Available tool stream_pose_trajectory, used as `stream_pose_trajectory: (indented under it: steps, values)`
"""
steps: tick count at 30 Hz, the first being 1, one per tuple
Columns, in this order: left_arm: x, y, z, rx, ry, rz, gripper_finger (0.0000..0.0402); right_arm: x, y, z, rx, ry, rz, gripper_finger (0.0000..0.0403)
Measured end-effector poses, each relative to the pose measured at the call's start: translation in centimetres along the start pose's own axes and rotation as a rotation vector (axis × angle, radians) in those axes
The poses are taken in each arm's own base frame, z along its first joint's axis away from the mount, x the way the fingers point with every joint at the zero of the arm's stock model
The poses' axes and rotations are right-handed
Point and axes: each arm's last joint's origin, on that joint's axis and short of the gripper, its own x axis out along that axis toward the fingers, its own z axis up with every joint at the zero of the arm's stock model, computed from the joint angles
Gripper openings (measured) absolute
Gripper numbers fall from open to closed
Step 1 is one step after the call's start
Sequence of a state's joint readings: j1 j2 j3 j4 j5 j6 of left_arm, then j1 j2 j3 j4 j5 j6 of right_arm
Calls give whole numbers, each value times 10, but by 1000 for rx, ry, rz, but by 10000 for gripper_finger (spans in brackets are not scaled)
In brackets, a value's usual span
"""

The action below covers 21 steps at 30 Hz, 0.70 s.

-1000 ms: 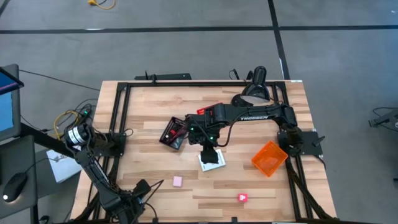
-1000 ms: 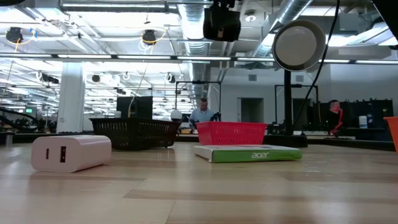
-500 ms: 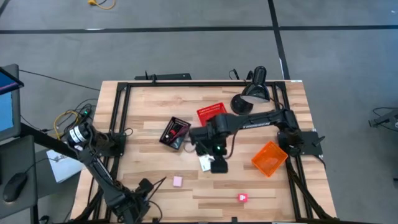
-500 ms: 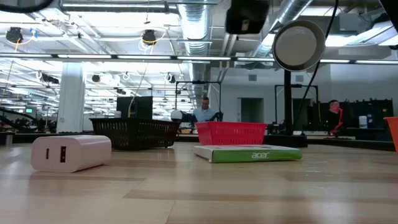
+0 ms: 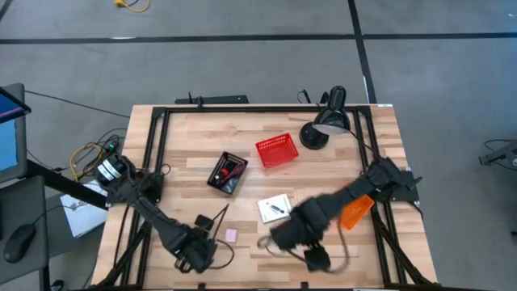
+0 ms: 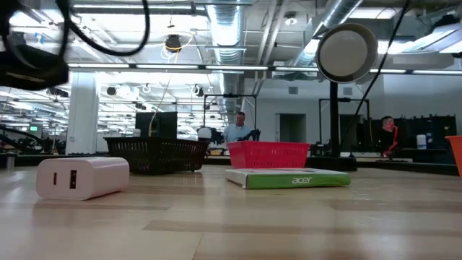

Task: Pick and place items into bin
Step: Put the blue charger adapter into the red bin

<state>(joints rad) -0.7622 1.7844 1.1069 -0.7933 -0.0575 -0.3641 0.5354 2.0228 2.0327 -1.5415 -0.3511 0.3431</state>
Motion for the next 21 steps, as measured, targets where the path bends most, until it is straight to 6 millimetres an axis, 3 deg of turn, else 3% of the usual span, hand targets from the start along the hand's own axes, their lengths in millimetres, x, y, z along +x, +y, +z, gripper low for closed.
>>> stream_pose_trajectory:
  steps: [11,21]
  values:
    - [2,25,11,19,-21,-11,158,31,88,-36,-1,-96,-55,225]
    - [2,29,14,50,-35,-12,158,43,126,-51,23,-209,-9,225]
